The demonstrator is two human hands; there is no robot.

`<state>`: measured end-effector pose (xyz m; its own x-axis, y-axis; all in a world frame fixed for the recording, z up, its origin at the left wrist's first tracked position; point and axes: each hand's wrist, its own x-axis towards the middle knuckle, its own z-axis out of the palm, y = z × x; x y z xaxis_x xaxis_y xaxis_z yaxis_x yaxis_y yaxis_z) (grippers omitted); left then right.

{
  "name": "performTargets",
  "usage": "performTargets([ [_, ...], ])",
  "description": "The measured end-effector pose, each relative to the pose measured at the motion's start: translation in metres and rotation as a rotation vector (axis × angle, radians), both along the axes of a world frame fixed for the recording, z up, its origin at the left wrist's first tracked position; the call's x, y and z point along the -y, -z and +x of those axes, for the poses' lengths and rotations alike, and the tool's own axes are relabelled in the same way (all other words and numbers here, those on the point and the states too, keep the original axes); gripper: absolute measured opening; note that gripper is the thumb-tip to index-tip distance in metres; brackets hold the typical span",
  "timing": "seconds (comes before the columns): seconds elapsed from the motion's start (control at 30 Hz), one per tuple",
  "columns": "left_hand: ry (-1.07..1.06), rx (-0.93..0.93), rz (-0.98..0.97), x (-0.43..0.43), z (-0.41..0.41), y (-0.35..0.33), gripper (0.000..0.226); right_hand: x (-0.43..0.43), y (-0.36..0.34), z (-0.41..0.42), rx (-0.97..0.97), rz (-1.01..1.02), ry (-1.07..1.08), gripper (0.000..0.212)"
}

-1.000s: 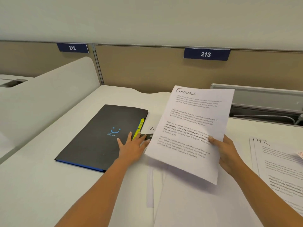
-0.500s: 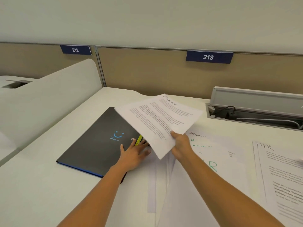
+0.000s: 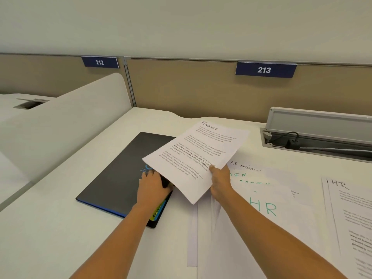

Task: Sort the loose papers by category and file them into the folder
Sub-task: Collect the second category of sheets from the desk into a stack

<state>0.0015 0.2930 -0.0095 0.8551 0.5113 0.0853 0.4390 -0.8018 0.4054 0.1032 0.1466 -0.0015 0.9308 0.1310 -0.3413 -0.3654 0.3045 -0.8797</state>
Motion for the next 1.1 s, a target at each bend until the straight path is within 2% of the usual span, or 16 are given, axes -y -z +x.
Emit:
performTargets([
  [0.1,0.006,-0.08,0.049,0.001,0.002,-0.002,0.024,0.01,-0.011,0.007,0.069,-0.049,0.0,0.034],
  [0.2,0.046,-0.138,0.161,0.0,0.005,-0.004,0.023,0.027,-0.026,0.016,0.185,-0.203,0.025,0.035],
  [0.37,0.183,-0.278,0.375,0.0,0.01,-0.016,0.004,0.066,-0.042,0.026,0.273,-0.42,0.0,0.041],
  [0.47,0.256,-0.271,0.46,-0.005,0.012,-0.022,0.035,0.08,-0.045,0.024,0.299,-0.528,-0.053,0.041],
  [0.57,0.3,-0.272,0.375,-0.008,0.013,-0.035,0.051,0.086,-0.043,0.02,0.31,-0.603,-0.107,0.041],
  [0.67,0.273,-0.331,0.378,-0.011,0.018,-0.042,0.045,0.087,-0.042,0.014,0.34,-0.658,-0.135,0.04],
  [0.77,0.213,-0.295,0.476,-0.005,0.016,-0.044,0.024,0.087,-0.043,0.01,0.356,-0.694,-0.157,0.039],
  [0.83,0.204,-0.285,0.482,0.001,0.013,-0.041,0.023,0.087,-0.044,0.007,0.37,-0.71,-0.167,0.039],
  [0.93,0.12,-0.241,0.389,0.01,0.01,-0.037,0.043,0.087,-0.045,0.004,0.381,-0.73,-0.181,0.037],
  [1.03,0.101,-0.249,0.421,0.014,0.007,-0.03,0.075,0.088,-0.043,0.002,0.366,-0.726,-0.19,0.037],
  [1.1,0.086,-0.224,0.455,0.014,0.005,-0.028,0.083,0.09,-0.041,0.001,0.363,-0.723,-0.191,0.037],
])
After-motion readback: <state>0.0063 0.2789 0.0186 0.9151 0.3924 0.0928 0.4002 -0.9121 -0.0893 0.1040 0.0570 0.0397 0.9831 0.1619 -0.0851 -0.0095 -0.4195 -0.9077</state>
